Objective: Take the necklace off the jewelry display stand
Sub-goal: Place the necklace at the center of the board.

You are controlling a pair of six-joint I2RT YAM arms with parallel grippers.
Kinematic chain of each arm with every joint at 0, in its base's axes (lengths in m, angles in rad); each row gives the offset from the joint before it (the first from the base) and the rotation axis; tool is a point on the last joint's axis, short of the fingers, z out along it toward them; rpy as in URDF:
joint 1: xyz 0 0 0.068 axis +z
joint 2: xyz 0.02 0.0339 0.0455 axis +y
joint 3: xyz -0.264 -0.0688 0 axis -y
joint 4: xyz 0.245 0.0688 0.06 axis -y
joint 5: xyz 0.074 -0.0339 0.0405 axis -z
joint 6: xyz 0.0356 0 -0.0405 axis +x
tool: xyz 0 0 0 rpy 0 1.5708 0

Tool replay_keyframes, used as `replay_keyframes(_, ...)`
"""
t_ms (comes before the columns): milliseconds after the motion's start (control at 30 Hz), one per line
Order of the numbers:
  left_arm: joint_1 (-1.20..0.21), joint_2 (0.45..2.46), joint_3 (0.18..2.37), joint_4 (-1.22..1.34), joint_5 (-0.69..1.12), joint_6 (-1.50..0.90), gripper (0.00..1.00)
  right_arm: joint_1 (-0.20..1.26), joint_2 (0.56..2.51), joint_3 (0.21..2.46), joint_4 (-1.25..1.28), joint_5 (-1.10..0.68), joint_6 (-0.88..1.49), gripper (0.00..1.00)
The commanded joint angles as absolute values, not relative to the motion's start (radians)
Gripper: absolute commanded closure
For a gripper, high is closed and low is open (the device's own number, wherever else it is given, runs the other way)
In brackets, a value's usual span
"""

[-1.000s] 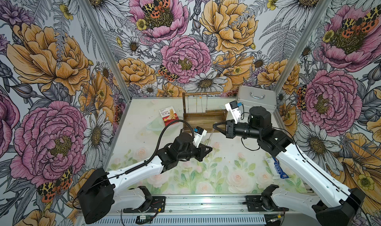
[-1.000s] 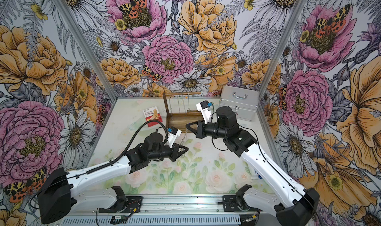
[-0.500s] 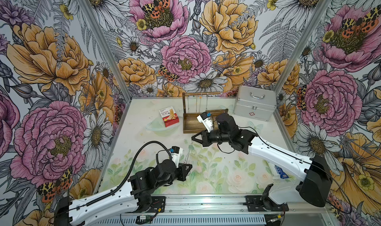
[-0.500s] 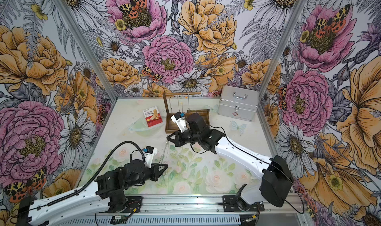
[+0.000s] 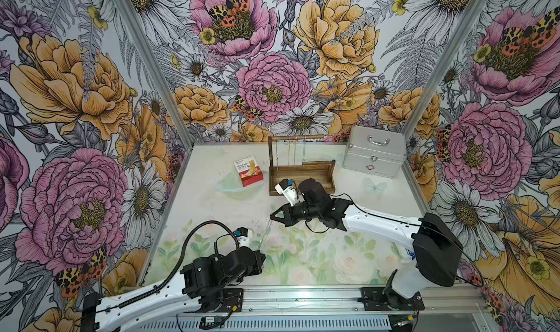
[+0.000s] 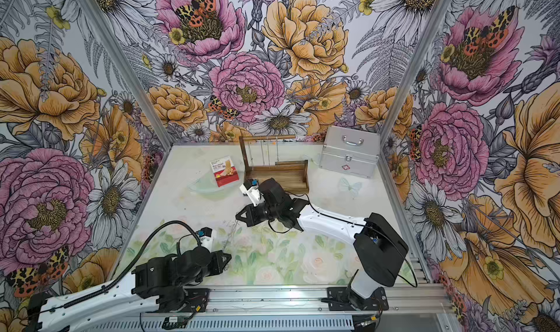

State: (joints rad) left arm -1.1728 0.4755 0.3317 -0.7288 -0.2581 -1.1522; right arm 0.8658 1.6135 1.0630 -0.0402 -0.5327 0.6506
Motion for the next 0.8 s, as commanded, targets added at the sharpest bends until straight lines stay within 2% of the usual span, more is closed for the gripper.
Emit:
replay_keyframes(0,-1.159,0.492,0.319,-0.771,-0.293,-1.185,1.00,0.869,1.638,1.068,0.033,-0.526,0.662,1.00)
replay_keyframes(767,-1.028,0.579,0.298,-0.689,-0.252,-1.160,1.00,0.845,1.810,1.132,-0.024,-0.498,0.663,1.00)
